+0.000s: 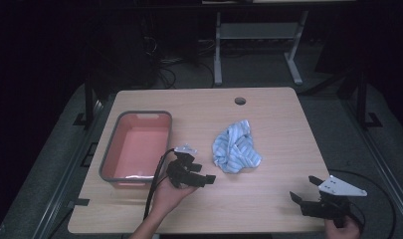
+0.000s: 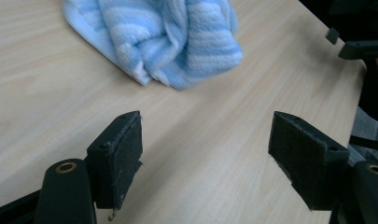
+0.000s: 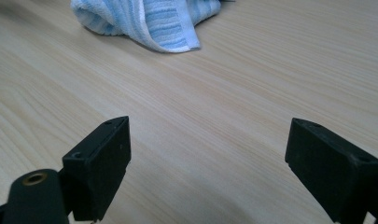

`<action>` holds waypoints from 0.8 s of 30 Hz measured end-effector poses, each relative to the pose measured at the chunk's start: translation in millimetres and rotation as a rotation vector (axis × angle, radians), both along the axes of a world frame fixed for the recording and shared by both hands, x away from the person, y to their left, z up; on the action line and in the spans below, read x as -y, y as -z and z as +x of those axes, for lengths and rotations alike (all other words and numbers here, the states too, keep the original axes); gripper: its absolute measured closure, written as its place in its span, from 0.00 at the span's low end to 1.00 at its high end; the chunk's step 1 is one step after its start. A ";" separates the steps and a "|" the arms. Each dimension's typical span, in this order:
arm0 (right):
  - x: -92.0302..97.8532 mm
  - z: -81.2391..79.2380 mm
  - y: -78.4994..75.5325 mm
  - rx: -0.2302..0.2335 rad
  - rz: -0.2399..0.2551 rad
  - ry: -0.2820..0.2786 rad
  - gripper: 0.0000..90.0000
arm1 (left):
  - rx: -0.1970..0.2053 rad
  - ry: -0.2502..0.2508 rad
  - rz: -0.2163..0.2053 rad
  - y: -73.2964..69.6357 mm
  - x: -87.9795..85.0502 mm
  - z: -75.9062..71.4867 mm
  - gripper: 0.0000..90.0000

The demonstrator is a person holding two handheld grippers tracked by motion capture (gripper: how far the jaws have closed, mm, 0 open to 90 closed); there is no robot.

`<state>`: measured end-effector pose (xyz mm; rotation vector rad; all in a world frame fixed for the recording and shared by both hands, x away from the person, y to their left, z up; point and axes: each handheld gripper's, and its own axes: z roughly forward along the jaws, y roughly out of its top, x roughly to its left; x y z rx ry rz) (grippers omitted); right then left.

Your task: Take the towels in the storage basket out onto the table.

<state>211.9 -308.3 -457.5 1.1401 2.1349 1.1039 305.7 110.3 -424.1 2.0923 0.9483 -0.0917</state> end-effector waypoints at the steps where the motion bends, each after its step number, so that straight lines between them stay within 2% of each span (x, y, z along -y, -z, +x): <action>1: -0.2 0.0 -0.1 0.000 0.000 -0.001 0.15 | 0.000 0.000 0.000 0.0 0.0 0.0 0.28; 5: -0.9 -0.3 -0.1 -0.002 -0.001 -0.001 0.15 | 0.000 -0.004 0.003 5.8 -3.4 -6.6 0.27; 15: -1.6 0.2 -0.1 0.000 -0.003 -0.006 0.15 | 0.021 0.000 0.015 9.0 -6.4 -16.8 0.27; 24: -2.4 0.1 -0.4 0.004 -0.004 -0.011 0.15 | 0.030 -0.004 -0.004 12.4 -9.9 -27.5 0.27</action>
